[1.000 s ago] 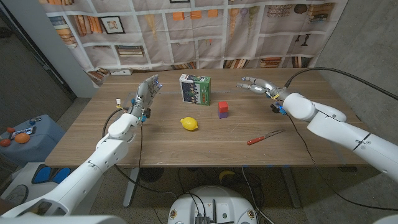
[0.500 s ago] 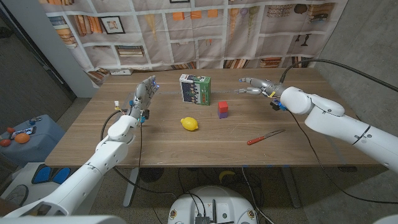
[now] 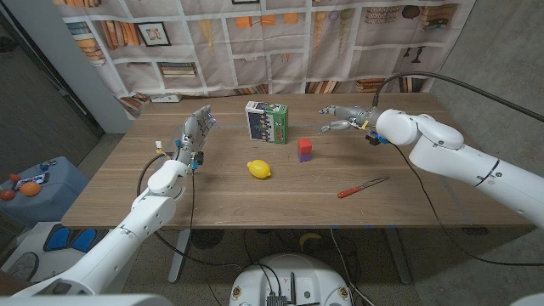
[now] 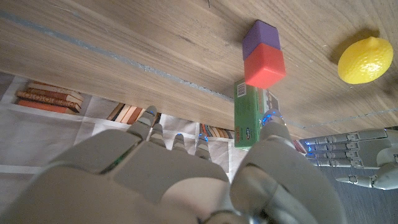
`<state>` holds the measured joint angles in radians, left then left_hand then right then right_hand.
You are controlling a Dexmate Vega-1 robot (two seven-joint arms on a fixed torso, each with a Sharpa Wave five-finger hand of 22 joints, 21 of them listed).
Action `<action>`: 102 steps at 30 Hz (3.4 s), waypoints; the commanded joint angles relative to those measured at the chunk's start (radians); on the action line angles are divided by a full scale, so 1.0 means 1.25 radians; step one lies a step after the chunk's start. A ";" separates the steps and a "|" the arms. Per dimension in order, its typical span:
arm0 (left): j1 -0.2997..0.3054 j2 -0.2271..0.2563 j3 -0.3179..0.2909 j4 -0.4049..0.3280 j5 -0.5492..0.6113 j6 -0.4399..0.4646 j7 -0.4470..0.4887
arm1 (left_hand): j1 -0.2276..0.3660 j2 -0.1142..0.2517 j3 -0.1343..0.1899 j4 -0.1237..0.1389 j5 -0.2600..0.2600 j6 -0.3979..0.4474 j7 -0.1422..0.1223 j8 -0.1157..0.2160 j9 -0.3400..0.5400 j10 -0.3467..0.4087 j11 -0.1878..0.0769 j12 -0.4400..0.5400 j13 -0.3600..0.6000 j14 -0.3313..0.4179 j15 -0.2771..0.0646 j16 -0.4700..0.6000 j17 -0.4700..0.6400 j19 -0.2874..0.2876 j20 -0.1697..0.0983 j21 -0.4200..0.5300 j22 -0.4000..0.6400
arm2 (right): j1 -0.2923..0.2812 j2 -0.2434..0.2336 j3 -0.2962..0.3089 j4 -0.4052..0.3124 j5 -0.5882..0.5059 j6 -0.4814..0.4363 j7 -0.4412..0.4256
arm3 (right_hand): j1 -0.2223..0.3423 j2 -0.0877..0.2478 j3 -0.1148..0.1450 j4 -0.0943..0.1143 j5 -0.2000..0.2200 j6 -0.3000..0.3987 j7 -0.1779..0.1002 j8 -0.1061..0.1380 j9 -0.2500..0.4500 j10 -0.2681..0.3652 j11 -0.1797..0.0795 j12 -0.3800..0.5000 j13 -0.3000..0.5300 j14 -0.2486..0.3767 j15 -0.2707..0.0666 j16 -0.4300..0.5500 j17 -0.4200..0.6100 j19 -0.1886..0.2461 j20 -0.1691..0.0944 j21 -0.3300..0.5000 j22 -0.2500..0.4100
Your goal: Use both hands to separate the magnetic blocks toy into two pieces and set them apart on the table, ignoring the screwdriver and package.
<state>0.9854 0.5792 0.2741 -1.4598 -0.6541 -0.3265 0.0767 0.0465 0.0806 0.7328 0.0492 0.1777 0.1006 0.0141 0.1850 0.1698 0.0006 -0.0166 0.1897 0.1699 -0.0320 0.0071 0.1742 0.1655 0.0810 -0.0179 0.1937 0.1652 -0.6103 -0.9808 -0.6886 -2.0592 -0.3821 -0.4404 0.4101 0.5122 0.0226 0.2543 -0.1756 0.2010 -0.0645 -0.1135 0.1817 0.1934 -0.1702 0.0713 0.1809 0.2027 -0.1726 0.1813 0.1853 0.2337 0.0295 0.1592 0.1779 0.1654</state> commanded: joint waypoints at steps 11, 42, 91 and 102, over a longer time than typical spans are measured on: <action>0.010 0.005 -0.003 -0.009 -0.006 0.013 0.006 | -0.002 0.063 0.007 -0.003 0.005 0.011 0.003 0.003 0.004 0.008 0.000 0.006 0.003 0.003 -0.001 0.003 0.002 0.005 0.001 0.002 0.005 | 0.107 0.058 -0.096 -0.015 -0.162 -0.047 0.232 | 0.040 -0.019 0.015 -0.002 0.017 -0.048 -0.001 0.005 0.010 -0.051 0.030 0.001 0.006 -0.068 0.025 0.005 0.001 -0.024 0.000 -0.001 0.002; 0.006 -0.001 0.005 -0.008 -0.006 0.029 0.015 | -0.005 0.064 0.011 -0.001 0.006 0.016 0.002 0.001 0.004 0.013 -0.003 0.005 0.004 0.008 0.000 0.003 0.002 0.008 0.003 0.001 0.005 | 0.171 0.171 -0.173 0.072 -0.353 -0.010 0.402 | 0.083 -0.025 0.037 -0.002 0.035 -0.047 -0.015 0.029 0.024 -0.082 0.043 0.007 0.010 -0.081 0.027 0.011 0.001 -0.041 0.026 0.002 0.002; 0.003 -0.015 0.015 0.004 -0.013 0.041 0.020 | -0.010 0.065 0.015 0.004 0.005 0.021 0.001 0.000 0.005 0.016 -0.001 0.003 0.004 0.013 -0.001 0.003 0.003 0.014 0.014 0.001 0.005 | 0.090 0.240 -0.160 0.104 -0.496 -0.012 0.298 | 0.218 -0.051 0.084 0.003 -0.012 0.232 -0.064 0.195 0.062 0.032 0.004 0.044 0.013 0.023 0.007 0.053 0.007 0.056 0.004 0.021 0.002; 0.017 -0.009 0.010 -0.009 -0.016 0.042 0.024 | -0.010 0.065 0.017 0.005 0.006 0.022 0.002 0.000 0.005 0.017 0.002 0.002 0.004 0.014 -0.001 0.003 0.003 0.015 0.017 0.001 0.005 | 0.079 0.253 -0.157 0.112 -0.505 -0.021 0.268 | 0.254 -0.044 0.095 0.003 -0.016 0.321 -0.079 0.246 0.070 0.067 -0.012 0.048 0.013 0.051 -0.008 0.063 0.010 0.086 -0.007 0.020 0.002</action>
<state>0.9936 0.5616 0.2919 -1.4586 -0.6702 -0.2751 0.1048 0.0439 0.0833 0.7453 0.0534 0.1777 0.1218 0.0180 0.1848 0.1749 0.0141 -0.0123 0.1897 0.1698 -0.0175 0.0033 0.1742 0.1650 0.0967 -0.0021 0.1936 0.1697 -0.4902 -0.6794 -0.8921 -1.9264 -0.9992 -0.4543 0.7879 0.8168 -0.0359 0.3662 -0.1710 0.1847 0.3136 -0.2110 0.4758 0.2766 -0.0974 0.0565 0.2311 0.2163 -0.1208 0.1714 0.2558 0.2429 0.1275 0.1482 0.1967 0.1650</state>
